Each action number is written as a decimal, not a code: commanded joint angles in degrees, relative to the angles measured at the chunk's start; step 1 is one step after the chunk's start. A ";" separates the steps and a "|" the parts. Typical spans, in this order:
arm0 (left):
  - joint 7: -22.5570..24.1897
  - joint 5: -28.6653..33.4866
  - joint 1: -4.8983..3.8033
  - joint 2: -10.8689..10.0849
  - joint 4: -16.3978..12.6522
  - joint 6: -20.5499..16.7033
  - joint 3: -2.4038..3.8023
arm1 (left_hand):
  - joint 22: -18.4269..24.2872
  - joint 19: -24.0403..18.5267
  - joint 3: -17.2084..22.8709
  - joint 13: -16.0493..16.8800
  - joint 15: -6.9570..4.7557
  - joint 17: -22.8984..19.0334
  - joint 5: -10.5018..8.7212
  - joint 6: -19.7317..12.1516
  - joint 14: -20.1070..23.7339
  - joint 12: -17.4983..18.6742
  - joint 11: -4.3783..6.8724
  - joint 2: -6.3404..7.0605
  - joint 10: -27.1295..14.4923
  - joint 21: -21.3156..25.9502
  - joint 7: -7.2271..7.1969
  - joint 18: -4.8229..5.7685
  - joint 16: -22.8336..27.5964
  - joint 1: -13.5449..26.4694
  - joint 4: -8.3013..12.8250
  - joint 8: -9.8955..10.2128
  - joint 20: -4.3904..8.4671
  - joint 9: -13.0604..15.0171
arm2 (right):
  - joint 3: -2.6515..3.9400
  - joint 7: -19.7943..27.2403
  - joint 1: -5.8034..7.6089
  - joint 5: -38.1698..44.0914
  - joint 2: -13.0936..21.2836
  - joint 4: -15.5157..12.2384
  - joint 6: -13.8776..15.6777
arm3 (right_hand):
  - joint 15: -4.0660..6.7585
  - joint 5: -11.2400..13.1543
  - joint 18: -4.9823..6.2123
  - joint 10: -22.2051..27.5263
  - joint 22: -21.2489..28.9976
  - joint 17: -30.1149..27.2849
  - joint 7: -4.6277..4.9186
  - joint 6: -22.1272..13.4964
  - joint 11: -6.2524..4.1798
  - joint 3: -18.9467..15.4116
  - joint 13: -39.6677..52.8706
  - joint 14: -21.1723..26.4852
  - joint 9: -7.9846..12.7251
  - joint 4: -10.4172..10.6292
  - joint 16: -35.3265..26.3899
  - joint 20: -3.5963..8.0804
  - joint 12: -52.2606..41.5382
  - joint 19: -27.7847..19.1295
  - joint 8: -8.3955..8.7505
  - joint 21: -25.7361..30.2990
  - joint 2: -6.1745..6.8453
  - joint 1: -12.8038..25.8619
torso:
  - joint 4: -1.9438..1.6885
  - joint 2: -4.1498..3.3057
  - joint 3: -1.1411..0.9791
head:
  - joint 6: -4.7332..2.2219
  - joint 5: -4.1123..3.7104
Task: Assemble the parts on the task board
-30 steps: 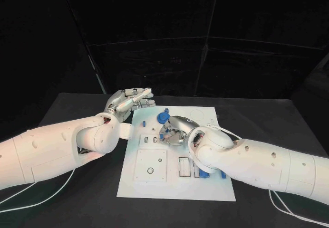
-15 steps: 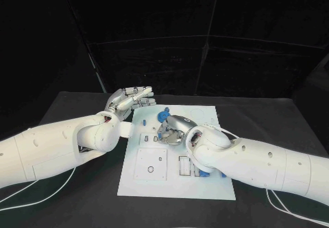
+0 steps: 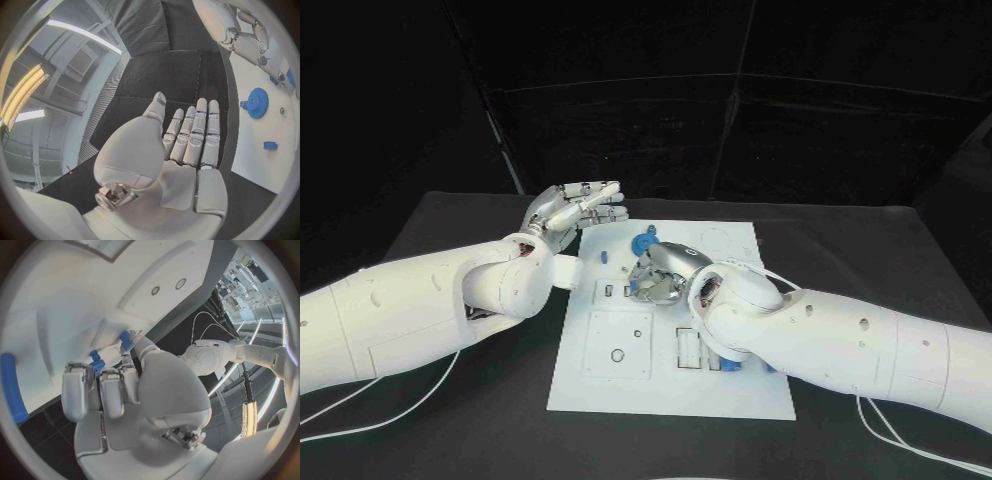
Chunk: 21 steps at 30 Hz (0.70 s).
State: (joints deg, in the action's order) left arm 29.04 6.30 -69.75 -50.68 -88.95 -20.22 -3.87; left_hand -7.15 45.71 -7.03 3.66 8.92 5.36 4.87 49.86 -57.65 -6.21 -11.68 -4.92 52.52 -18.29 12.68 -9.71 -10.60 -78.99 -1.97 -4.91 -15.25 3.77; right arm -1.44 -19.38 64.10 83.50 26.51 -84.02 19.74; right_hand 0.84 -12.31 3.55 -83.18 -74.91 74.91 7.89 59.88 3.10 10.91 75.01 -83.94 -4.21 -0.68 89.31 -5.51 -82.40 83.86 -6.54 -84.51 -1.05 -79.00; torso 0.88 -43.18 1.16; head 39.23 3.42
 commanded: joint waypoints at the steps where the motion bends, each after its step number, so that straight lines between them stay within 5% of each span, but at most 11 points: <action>1: 0.23 0.01 -0.10 -0.02 -0.07 0.73 0.06 | 0.09 0.28 -0.08 0.04 0.15 -0.10 -0.18 0.54 -0.15 0.23 -0.03 -0.73 0.47 0.20 1.88 -0.77 0.39 0.11 0.39 0.20 -0.15 0.05 | -0.18 -0.86 -0.12 0.20 0.11 0.43 -2.72 | 0.17 0.31 -0.86 0.61 -1.95 13.51 0.22 -0.41 0.11 0.49 5.74 -5.71 0.16 -0.05 0.10 0.45 0.29 0.00 0.29 -0.05 0.37 0.57 | 0.02 -0.03 -0.02 | 0.14 0.09; 21: 0.18 0.01 -0.10 -0.02 -0.01 0.77 0.06 | 0.10 0.28 -0.07 0.04 0.15 -0.11 -0.18 0.57 -0.15 0.22 -0.02 -0.75 0.49 0.20 1.88 -0.77 0.40 0.12 0.42 0.19 -0.15 0.06 | -0.19 -3.24 -0.16 3.34 0.38 -0.42 -3.68 | 0.04 0.09 -0.86 0.73 -1.94 13.47 0.38 -0.75 0.27 0.70 5.65 -5.70 0.22 -0.48 0.08 0.32 0.41 -0.01 0.53 -0.03 1.32 0.69 | 0.01 -0.02 -0.01 | 0.31 0.17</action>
State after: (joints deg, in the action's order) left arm 28.99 6.34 -69.75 -50.72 -88.92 -20.18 -3.88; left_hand -7.10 45.71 -7.03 3.66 8.92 5.31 4.87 50.08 -57.65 -6.21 -11.68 -5.18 52.52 -18.29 12.89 -9.72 -10.38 -78.73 -1.97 -4.91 -15.25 3.77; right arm -1.36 -20.70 64.18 85.84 26.72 -84.54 18.28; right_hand 0.83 -12.31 3.55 -82.80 -74.90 74.90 8.18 59.47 3.48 11.27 75.00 -83.94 -3.94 -1.04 89.31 -5.51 -82.31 83.86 -6.08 -84.51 -0.23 -78.18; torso 0.91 -43.18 1.15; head 39.51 3.59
